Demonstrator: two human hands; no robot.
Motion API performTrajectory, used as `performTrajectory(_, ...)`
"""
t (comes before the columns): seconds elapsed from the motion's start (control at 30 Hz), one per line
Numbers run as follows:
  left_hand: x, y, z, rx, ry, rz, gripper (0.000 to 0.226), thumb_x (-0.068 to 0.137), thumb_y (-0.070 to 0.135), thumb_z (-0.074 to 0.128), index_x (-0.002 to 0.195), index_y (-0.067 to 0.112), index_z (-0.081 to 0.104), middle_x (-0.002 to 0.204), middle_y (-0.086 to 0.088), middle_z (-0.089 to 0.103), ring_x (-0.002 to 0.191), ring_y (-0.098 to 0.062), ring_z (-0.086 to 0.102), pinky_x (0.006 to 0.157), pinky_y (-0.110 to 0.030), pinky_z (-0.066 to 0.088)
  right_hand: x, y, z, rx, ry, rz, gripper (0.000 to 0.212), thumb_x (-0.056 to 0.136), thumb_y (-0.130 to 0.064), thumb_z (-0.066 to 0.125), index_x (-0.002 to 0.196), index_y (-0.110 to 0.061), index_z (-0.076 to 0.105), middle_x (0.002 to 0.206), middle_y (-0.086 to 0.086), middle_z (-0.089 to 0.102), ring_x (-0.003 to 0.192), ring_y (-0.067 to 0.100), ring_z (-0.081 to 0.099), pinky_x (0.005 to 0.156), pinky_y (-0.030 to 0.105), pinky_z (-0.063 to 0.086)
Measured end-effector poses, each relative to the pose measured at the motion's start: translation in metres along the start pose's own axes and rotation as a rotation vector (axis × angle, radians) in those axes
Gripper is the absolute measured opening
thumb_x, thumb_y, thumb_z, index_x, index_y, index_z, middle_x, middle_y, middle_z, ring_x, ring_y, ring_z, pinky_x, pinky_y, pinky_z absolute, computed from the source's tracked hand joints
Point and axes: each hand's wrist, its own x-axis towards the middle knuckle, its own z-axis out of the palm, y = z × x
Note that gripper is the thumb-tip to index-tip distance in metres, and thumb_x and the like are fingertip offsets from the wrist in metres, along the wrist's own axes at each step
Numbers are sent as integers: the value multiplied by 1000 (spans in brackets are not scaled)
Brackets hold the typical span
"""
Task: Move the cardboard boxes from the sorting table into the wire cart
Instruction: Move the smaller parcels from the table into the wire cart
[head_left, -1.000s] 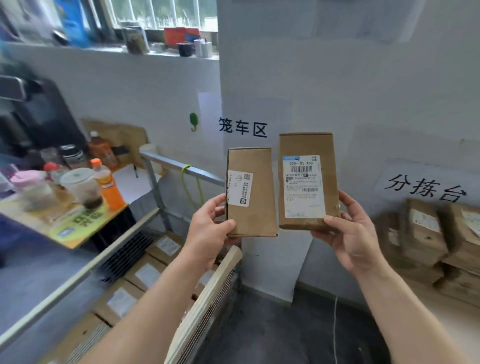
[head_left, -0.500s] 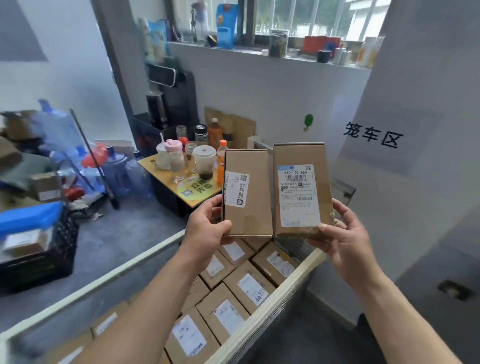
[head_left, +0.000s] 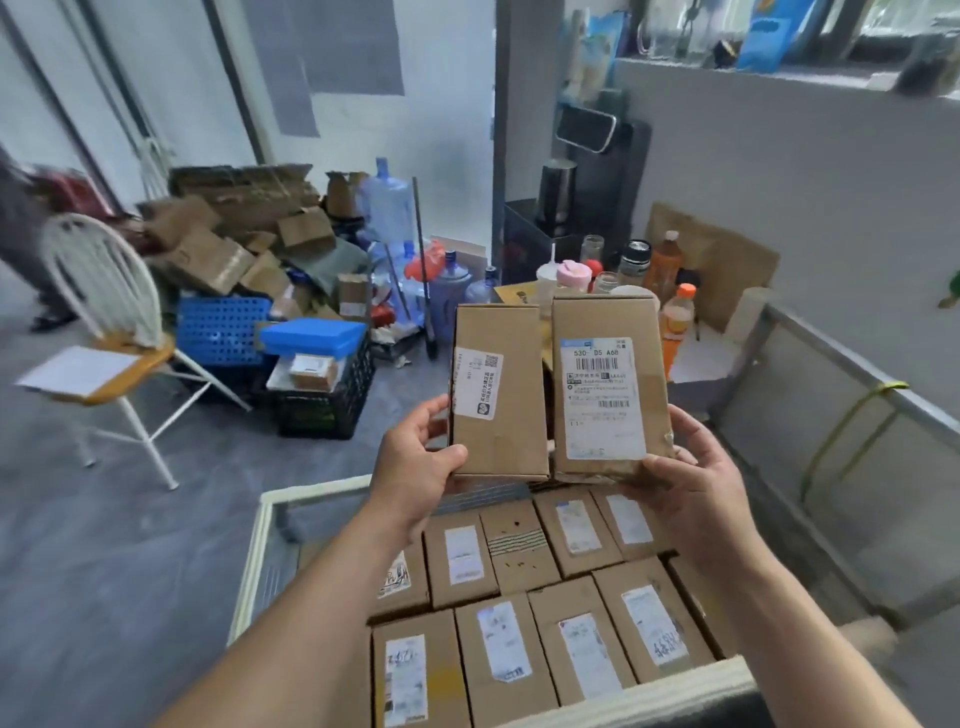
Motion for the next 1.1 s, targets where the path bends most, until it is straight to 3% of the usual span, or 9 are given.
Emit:
performTrajectory(0.07, 3, -4, -15, -7, 70, -19, 57, 93, -10, 57, 139, 24, 53, 122, -2, 67, 101, -23, 69, 67, -39, 62, 17, 11, 14, -8, -59, 37, 59, 91, 13, 52, 138, -23, 54, 114, 20, 72, 105, 40, 70, 69, 42, 63)
performTrajectory(0.23, -1, -25, -49, -3, 211, -68, 59, 93, -8, 58, 142, 25, 52, 121, 1, 68, 101, -22, 70, 66, -36, 61, 47, 44, 46, -67, -171, 117, 60, 92, 12, 52, 141, -23, 50, 112, 17, 73, 104, 38, 71, 68, 40, 62)
performTrajectory(0.37, -6, -47, -79, -10, 302, -106, 61, 92, -11, 57, 139, 28, 53, 119, -3, 69, 105, -24, 70, 74, -42, 62, 52, 72, 71, -149, -259, 170, 58, 94, 7, 54, 139, -29, 50, 115, 13, 73, 106, 33, 71, 74, 41, 62)
performTrajectory(0.5, -10, -73, -116, -47, 355, -170, 60, 92, -11, 56, 131, 35, 54, 116, -1, 69, 98, -23, 72, 64, -35, 61, 54, 104, 99, -207, -299, 234, 56, 93, 8, 54, 135, -29, 55, 113, 14, 73, 104, 34, 72, 75, 42, 62)
performTrajectory(0.63, -1, -102, -158, -36, 377, -225, 60, 92, -11, 57, 125, 39, 57, 116, 0, 69, 98, -23, 71, 64, -36, 61, 55, 138, 124, -249, -287, 288, 57, 93, 7, 54, 137, -30, 54, 114, 14, 73, 104, 34, 72, 80, 46, 61)
performTrajectory(0.8, 13, -146, -214, -19, 392, -316, 64, 89, -12, 58, 140, 27, 53, 116, -2, 66, 96, -27, 72, 75, -56, 61, 55, 190, 154, -289, -237, 389, 56, 93, 7, 54, 133, -32, 57, 112, 17, 73, 103, 38, 71, 87, 53, 57)
performTrajectory(1.0, 30, -212, -248, 10, 370, -451, 66, 90, -11, 59, 143, 27, 51, 122, -4, 63, 99, -31, 70, 72, -55, 62, 53, 265, 177, -304, -165, 523, 57, 92, 9, 54, 132, -31, 56, 110, 16, 74, 98, 35, 73, 77, 47, 60)
performTrajectory(1.1, 38, -244, -252, 12, 370, -508, 66, 91, -11, 58, 144, 27, 50, 123, -2, 62, 100, -29, 69, 70, -50, 63, 53, 302, 172, -305, -137, 605, 55, 92, 11, 53, 124, -32, 60, 109, 15, 74, 98, 36, 73, 82, 51, 60)
